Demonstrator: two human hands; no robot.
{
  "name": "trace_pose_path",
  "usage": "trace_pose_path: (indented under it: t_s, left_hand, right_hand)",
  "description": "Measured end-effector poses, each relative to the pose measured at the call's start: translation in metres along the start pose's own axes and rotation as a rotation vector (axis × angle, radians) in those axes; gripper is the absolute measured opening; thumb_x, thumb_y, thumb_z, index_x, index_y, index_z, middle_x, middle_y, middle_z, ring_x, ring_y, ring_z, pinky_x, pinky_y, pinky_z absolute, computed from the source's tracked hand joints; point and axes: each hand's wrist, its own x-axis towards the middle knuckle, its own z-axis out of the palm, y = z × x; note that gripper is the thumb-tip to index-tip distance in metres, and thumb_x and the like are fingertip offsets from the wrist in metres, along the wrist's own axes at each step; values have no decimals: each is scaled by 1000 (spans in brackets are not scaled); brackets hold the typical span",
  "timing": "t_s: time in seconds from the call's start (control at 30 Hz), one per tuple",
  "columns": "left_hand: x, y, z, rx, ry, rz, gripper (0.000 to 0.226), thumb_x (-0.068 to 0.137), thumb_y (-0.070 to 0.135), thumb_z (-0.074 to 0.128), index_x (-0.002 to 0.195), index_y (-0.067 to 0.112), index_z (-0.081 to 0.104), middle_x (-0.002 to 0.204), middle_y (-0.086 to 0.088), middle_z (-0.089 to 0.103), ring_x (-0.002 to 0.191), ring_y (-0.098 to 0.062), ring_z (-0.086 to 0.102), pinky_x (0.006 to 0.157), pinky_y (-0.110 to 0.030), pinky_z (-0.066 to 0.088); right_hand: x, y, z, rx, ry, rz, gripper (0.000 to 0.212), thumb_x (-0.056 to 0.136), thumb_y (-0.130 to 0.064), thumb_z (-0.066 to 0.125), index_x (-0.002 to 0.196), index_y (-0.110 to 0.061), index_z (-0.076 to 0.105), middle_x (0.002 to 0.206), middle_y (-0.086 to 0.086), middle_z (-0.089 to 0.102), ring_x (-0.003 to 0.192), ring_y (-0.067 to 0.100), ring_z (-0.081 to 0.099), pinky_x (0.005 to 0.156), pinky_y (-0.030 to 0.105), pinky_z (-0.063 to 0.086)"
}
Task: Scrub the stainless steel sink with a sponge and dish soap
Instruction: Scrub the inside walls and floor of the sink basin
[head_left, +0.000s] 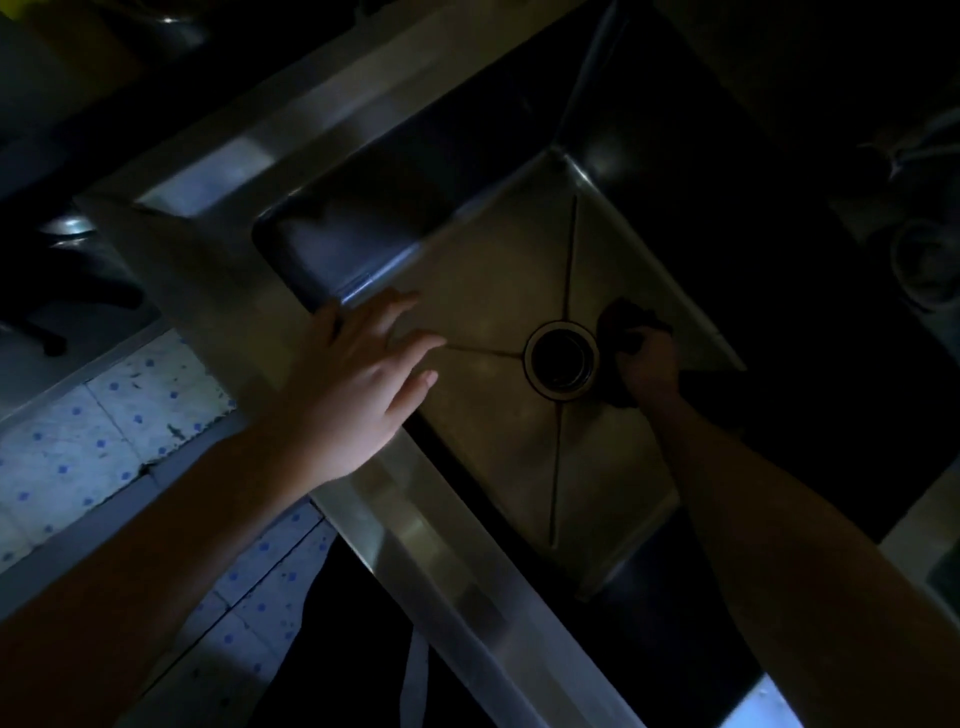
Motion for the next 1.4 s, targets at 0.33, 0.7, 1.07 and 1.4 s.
trace_pose_path:
  t_s: [0.33, 0.7, 1.07, 1.4]
  left_hand:
    - [63, -50, -12, 59, 10, 72, 33, 90, 32, 48, 117, 17, 59, 138, -18, 46, 131, -33, 40, 101, -61, 32]
    - [120, -73, -15, 103, 3, 64, 47, 86, 24, 60, 131, 17, 48, 151, -26, 23, 139, -46, 20, 107, -61, 26]
    - [153, -70, -24, 148, -45, 51, 51, 86, 34, 52, 133, 18, 44, 148, -22, 32, 135, -40, 31, 102, -60, 32]
    - [153, -65, -30, 153, -83, 43, 47, 88, 42, 42, 127, 18, 50, 150, -20, 30, 135, -40, 31, 106, -59, 28]
  right_hand:
    - [54, -77, -3, 71, 90, 7, 35, 91, -4, 52, 126, -1, 56, 130, 21, 57, 122, 34, 52, 100, 35, 40]
    - [43, -117, 35, -162, -120, -303, 48, 87, -8, 52, 133, -21, 52, 151, 4, 36, 131, 34, 38, 104, 37, 36]
    - [58, -82, 19, -200, -128, -378, 36, 86, -9, 56, 121, -16, 62, 144, 5, 47, 130, 28, 44, 105, 36, 40]
    - [50, -158, 62, -217, -199, -406, 40, 95, -18, 44, 133, -27, 52, 146, 5, 43, 132, 27, 40, 106, 34, 36]
